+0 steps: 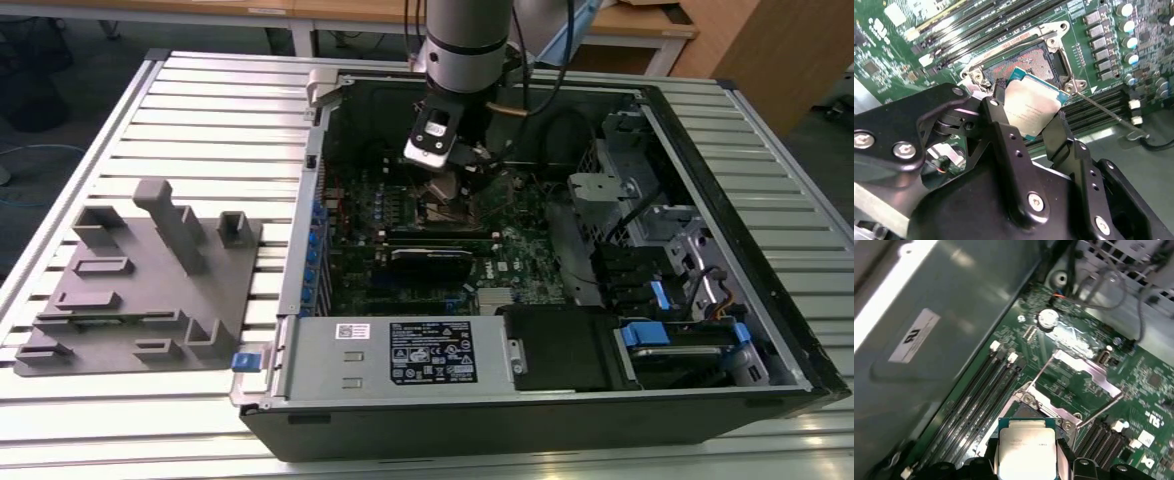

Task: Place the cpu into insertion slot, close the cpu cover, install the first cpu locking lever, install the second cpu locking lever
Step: 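Place the cpu into insertion slot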

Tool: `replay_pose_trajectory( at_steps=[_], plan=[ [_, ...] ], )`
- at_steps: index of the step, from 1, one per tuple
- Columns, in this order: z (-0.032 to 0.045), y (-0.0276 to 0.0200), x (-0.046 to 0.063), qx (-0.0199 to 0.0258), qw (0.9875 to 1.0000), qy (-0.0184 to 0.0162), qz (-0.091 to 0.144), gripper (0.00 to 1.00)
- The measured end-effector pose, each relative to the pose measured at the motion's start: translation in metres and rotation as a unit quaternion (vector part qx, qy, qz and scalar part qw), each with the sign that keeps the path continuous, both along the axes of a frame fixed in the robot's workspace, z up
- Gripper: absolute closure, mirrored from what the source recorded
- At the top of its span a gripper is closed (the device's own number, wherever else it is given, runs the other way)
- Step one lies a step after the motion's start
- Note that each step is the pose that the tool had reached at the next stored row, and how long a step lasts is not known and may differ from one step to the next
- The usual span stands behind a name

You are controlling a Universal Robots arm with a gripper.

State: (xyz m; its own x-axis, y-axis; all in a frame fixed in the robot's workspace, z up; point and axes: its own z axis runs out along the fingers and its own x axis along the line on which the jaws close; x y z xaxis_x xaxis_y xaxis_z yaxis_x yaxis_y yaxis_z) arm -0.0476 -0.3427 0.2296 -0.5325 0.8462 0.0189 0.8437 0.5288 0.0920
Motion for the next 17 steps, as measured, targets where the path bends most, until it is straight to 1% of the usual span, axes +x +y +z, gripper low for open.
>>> replay_pose_trajectory(
  at_steps=[2, 5, 7, 9, 12, 15, 17],
  plan=[
    [-0.0004, 0.0, 0.0, 0.0, 0.9998, 0.0, -0.018, 0.46],
    [-0.001, 0.0, 0.0, 0.0, 0.999, 0.0, -0.045, 0.46],
    [-0.0015, 0.0, 0.0, 0.0, 0.998, 0.0, -0.064, 0.46],
    [-0.0018, 0.0, 0.0, 0.0, 0.9967, 0.0, -0.082, 0.46],
    [-0.0024, 0.0, 0.0, 0.0, 0.9941, 0.0, -0.109, 0.46],
    [-0.0029, 0.0, 0.0, 0.0, 0.9907, 0.0, -0.136, 0.46],
    [-0.0032, 0.0, 0.0, 0.0, 0.9881, 0.0, -0.154, 0.46]
  ],
)
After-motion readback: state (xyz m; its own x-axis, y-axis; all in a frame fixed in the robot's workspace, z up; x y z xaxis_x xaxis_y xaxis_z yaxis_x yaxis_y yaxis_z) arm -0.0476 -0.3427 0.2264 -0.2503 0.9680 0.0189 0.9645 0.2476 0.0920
